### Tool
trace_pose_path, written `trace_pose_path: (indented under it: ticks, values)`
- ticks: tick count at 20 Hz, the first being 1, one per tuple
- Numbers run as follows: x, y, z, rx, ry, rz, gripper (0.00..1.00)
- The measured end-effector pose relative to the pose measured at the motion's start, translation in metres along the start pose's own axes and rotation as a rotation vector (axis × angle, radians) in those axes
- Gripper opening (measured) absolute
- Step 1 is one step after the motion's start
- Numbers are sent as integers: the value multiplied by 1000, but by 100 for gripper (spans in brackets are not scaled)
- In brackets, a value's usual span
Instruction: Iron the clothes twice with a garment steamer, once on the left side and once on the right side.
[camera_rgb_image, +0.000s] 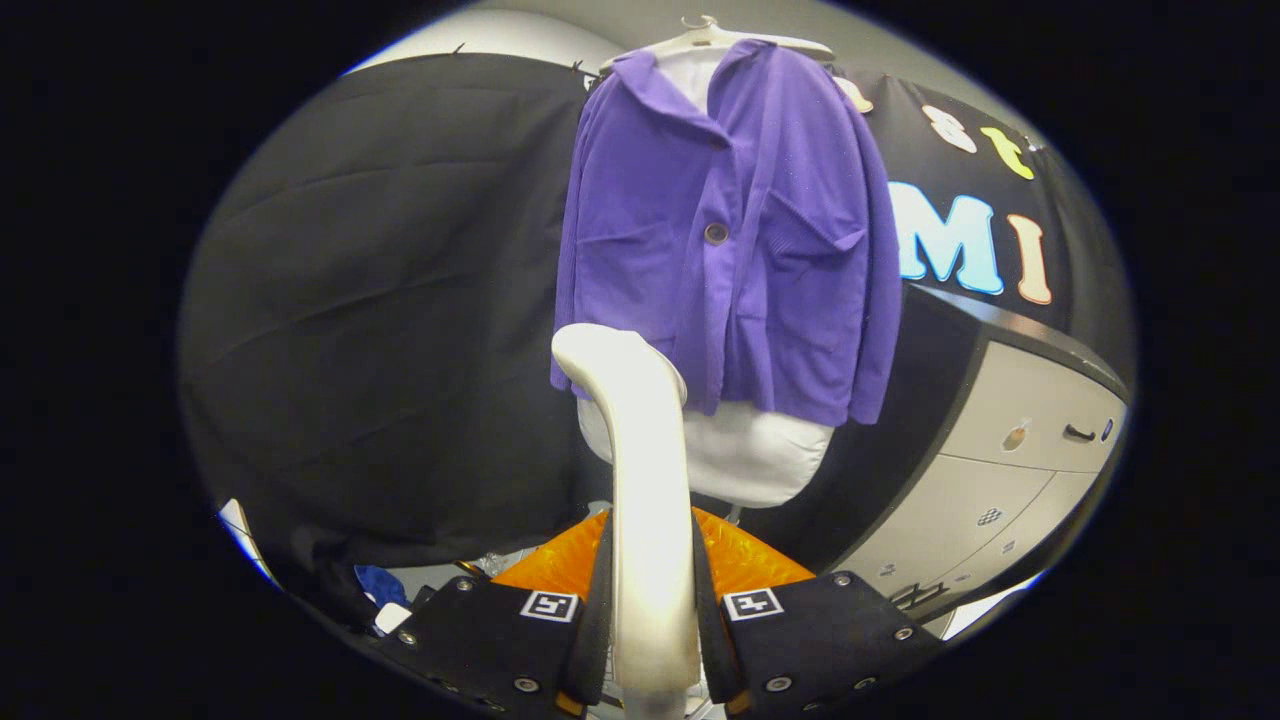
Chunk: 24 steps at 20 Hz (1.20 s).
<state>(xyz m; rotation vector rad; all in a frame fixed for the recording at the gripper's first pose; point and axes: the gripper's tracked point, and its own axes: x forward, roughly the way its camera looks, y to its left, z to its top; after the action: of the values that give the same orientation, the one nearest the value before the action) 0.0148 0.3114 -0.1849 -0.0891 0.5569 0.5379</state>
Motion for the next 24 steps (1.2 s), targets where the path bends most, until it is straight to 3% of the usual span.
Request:
trace_pose_path:
  ticks: [4,11,19,24]
  values:
    - [-56,-27,31,71,-115,-35,38]
    - [-144,-93,56,167,-207,-104,38]
    - [-238,-175,41,219,-253,-178,38]
    - [-271,-205,22,262,-247,-163,38]
